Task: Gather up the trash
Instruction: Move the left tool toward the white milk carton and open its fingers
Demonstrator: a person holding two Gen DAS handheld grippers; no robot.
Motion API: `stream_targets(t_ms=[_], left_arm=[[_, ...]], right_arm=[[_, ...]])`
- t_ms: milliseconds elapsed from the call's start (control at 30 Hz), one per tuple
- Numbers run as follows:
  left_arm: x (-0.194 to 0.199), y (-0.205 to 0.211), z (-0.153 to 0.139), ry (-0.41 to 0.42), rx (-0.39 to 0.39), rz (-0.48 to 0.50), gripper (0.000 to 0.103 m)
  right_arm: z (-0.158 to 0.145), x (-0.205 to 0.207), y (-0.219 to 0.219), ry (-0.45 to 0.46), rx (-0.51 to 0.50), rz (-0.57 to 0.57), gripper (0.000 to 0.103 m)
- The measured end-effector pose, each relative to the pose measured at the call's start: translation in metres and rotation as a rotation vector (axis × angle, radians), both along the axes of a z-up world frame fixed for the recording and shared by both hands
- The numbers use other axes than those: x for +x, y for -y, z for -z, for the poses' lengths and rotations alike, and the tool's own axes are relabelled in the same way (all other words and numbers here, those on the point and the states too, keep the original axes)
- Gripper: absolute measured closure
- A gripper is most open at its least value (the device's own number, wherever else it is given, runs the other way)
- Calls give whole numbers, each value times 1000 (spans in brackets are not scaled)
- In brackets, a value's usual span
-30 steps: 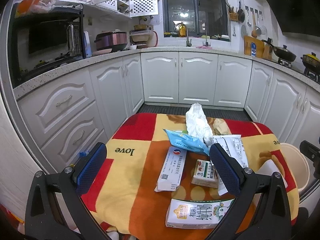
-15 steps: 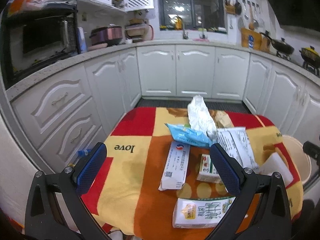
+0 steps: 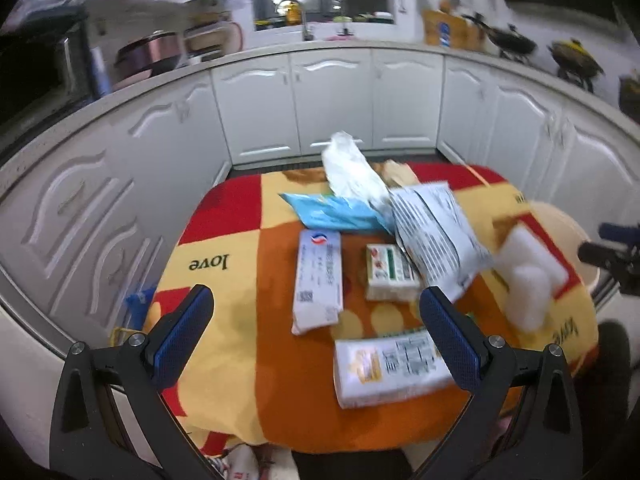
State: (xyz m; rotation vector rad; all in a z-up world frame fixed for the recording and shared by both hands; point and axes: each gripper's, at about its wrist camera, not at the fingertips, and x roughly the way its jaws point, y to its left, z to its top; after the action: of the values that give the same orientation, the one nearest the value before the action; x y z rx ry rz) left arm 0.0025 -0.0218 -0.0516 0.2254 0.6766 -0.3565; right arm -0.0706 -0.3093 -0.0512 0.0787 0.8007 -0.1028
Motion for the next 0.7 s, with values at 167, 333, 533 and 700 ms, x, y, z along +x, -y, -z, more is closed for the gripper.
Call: stream_targets(t_ms=[167,333,533,700], left_arm=[[-9,2,10,-30,12,61,1],[-21,4,25,-38,66,155,1],[-24,4,31,-42,80,215,1],[-23,-3,39,-59,80,216,1]], right_arm=[[16,-1,-1,-47,90,-45,33],[16,0,-12,-50,103,-96,33],[21,-6,-32,-97,177,-210,33],[37,-3,-48,-152,238,-266,45]])
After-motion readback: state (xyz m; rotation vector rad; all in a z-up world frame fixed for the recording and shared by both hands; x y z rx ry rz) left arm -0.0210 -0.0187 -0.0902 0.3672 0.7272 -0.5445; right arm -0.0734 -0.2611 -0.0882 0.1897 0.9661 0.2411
